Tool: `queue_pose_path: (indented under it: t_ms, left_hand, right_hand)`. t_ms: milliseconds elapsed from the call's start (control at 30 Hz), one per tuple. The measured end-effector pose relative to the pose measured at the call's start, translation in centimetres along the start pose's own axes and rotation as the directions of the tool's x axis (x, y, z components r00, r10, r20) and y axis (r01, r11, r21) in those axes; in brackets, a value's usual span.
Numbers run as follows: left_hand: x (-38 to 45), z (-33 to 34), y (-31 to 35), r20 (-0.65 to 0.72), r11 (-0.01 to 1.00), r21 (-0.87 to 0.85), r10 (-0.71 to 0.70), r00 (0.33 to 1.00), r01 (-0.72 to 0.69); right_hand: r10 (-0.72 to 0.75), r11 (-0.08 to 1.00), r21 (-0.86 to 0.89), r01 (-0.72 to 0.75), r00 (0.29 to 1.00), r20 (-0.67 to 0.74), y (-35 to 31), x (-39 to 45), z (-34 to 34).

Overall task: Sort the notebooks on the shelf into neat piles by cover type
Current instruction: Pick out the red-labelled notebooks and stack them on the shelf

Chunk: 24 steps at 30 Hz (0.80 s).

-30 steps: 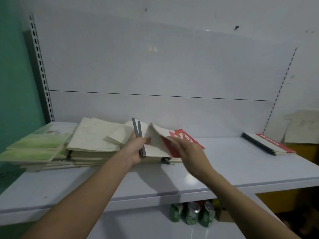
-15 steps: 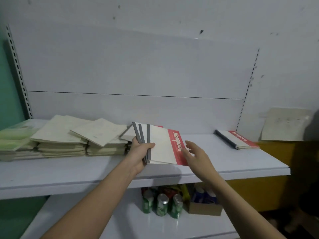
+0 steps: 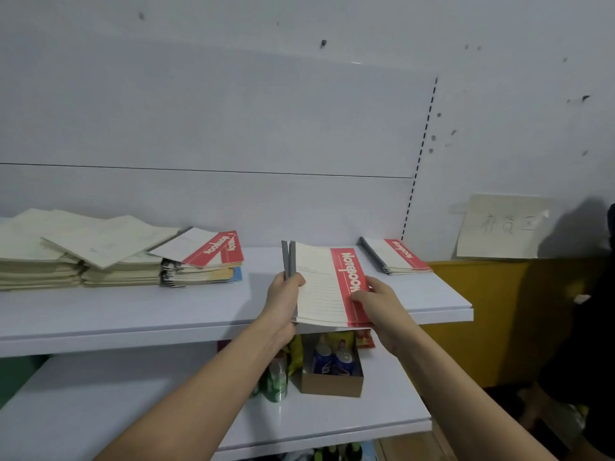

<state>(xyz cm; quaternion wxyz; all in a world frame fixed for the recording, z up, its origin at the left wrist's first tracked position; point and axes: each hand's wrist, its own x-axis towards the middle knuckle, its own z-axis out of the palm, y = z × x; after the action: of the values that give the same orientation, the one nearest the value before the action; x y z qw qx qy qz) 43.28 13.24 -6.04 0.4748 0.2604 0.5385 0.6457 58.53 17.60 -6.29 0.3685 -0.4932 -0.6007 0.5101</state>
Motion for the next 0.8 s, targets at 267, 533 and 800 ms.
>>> queue_pose_path:
  t_ms: [267,533,800]
  left_hand:
    - [7.6,5.4,-3.1,-0.009,0.999,0.018,-0.038,0.999,0.038]
    - [17.9,12.5,-5.4,0.106,0.995,0.099,0.016,0.994,-0.027]
    - [22.7,19.5,-7.9,0.016,0.964,0.149,0.219,0.976,-0.219]
  right_hand:
    - [0.038,0.999,0.033,-0.035,0.994,-0.1,3.1,7.9,-4.5]
    - [-0.059,0.994,-0.1,0.037,0.97,-0.234,4.6,19.5,-9.8]
    - [-0.149,0.979,-0.182,0.092,0.933,-0.328,6.4,27.8,-15.2]
